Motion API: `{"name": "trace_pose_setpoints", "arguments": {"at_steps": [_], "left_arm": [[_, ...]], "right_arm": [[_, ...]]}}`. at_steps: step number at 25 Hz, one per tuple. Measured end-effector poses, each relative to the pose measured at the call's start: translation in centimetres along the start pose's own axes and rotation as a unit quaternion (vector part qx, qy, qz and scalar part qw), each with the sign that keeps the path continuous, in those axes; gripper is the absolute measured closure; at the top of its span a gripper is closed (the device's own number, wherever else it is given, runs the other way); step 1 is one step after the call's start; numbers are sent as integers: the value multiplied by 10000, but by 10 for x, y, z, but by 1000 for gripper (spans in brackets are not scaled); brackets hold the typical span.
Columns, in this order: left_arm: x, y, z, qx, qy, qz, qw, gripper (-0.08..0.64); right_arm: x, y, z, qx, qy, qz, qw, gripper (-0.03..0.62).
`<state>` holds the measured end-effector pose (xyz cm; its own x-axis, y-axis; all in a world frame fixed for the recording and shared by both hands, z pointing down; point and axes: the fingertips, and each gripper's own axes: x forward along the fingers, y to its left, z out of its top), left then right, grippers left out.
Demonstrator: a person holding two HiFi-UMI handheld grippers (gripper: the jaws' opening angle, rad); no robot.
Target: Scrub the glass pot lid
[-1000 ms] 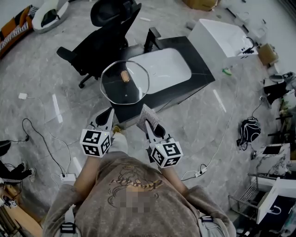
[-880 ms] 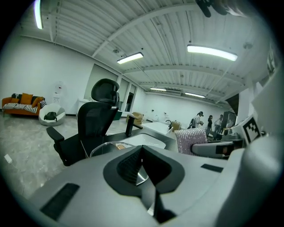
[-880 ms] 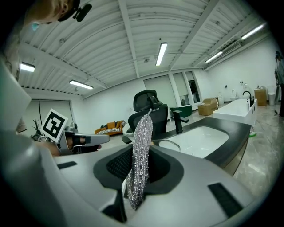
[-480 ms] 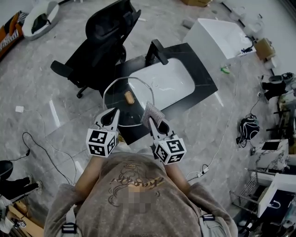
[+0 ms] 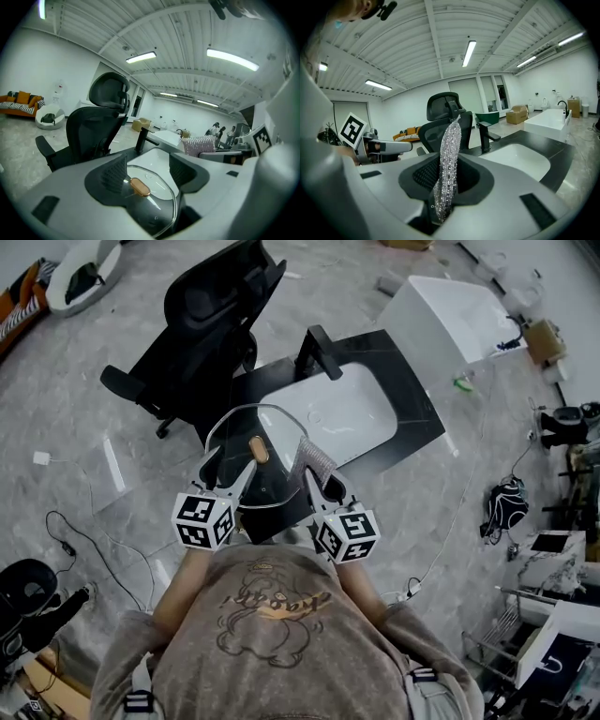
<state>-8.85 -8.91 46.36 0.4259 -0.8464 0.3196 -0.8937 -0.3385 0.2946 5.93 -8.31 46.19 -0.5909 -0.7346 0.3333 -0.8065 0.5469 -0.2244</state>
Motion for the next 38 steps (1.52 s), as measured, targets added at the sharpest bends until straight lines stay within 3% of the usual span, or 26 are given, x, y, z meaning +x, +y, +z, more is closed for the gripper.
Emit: {"name": "trace_pose_setpoints", "arguments": {"at_steps": [9,19,31,35,38], "left_arm": [[63,18,-49,-61,887,513,9947,282],[127,34,-117,-92,1838,1004,9778,282],[132,37,-121,-265,1979,1286,9714,301],[133,36,-123,-262,1969,1308,9713,301],[134,36,-121,-275,1930,1350,9715,301]], "right_arm": [[21,-32,-2,-60,234,242,9994,509],[16,-63,-20,0,556,323,9979,509],[29,-85,-40,-80,935,457,9945,509],[64,-85,-42,-456,1210,924,9873,509],[108,-73,-28,-975,1354,1554,9737,509]]}}
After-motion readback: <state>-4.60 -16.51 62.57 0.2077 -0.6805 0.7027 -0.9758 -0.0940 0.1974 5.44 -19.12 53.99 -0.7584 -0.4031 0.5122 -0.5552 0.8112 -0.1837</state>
